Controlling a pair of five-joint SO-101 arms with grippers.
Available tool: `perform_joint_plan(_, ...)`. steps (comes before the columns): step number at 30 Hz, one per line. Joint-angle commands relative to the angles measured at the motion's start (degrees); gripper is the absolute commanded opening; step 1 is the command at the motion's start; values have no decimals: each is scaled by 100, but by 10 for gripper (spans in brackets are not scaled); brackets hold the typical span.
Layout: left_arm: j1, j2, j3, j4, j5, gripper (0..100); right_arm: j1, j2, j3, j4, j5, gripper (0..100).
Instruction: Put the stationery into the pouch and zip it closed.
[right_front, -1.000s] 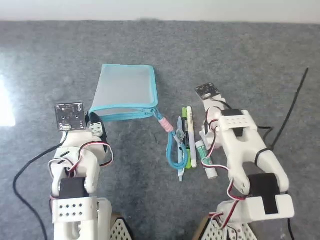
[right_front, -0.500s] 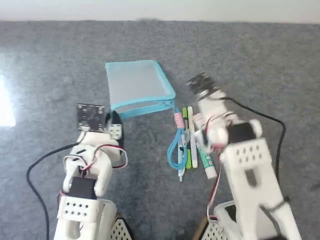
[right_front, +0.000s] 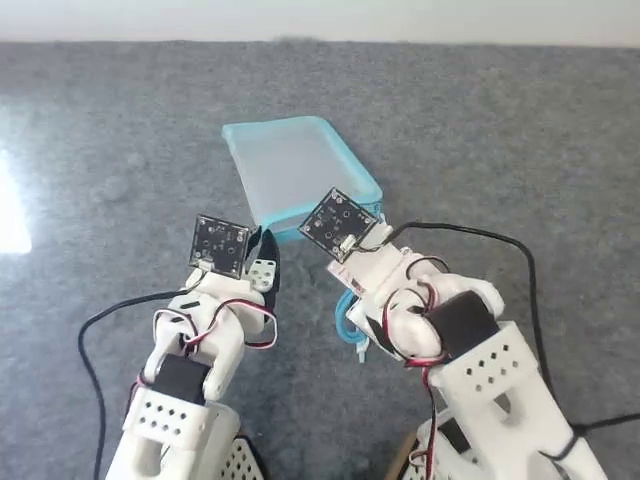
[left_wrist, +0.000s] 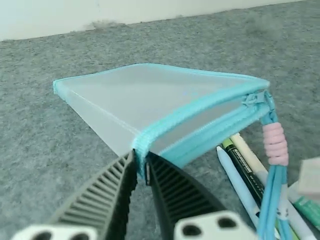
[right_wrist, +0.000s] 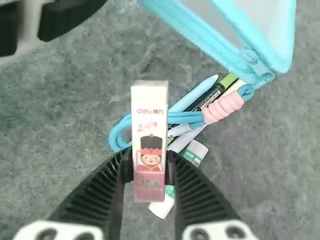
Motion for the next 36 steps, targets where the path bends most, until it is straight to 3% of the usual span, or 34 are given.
perform_joint_plan(1,62,-70,-66,-185,35,12,-84,462,-255,4,53,8)
perform_joint_plan(16,62,-123,22,-176,-202,12,48,3952,-3332,374,-747,8)
perform_joint_plan(22,70,-123,22,-158,-343,12,470,4725,-4105,453,-835,8)
perform_joint_plan(31,677,-123,171,-158,-633,11,435,5596,-5653,848,-853,13)
perform_joint_plan(36,642,-123,171,-158,-677,11,242,5613,-5758,857,-835,127)
